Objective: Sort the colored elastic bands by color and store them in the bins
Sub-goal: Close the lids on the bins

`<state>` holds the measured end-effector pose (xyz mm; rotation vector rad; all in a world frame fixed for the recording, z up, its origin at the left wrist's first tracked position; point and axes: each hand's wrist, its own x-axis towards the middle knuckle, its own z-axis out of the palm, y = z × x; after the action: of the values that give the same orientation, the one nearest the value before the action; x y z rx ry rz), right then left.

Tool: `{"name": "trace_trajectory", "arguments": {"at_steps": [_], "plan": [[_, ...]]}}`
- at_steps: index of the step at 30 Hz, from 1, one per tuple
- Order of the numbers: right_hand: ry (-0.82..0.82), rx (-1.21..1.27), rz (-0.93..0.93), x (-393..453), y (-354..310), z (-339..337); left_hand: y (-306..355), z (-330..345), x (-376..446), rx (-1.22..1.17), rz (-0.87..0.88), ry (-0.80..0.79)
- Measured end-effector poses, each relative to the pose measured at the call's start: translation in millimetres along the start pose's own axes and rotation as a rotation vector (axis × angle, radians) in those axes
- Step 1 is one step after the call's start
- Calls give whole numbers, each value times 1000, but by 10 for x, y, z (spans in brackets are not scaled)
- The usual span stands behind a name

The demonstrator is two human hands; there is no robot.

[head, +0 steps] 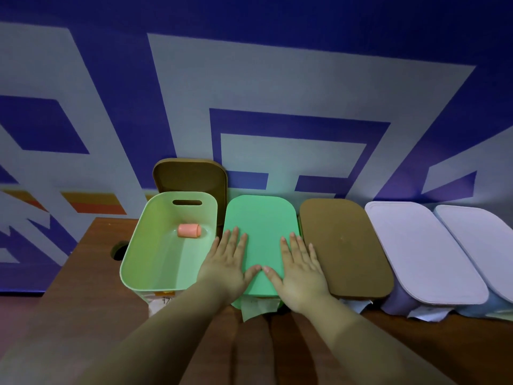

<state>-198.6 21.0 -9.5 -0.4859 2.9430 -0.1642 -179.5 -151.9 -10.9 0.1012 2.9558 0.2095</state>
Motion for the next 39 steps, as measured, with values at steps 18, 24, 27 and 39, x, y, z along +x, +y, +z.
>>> {"name": "trace_trajectory", "arguments": {"at_steps": [18,24,27,39], "plan": [[101,-22,-40,636,-8,-355,-39,-282,502,54,-9,243],[84,105,-33,1034,-30,-263,-177,-176,828,-6,-15,136],[70,90,-30,1098,-42,-174,-210,-97,881,-9,-2,140],[30,-54,-26,1175,-22,-55,-225,34,977,14,-6,141]]}}
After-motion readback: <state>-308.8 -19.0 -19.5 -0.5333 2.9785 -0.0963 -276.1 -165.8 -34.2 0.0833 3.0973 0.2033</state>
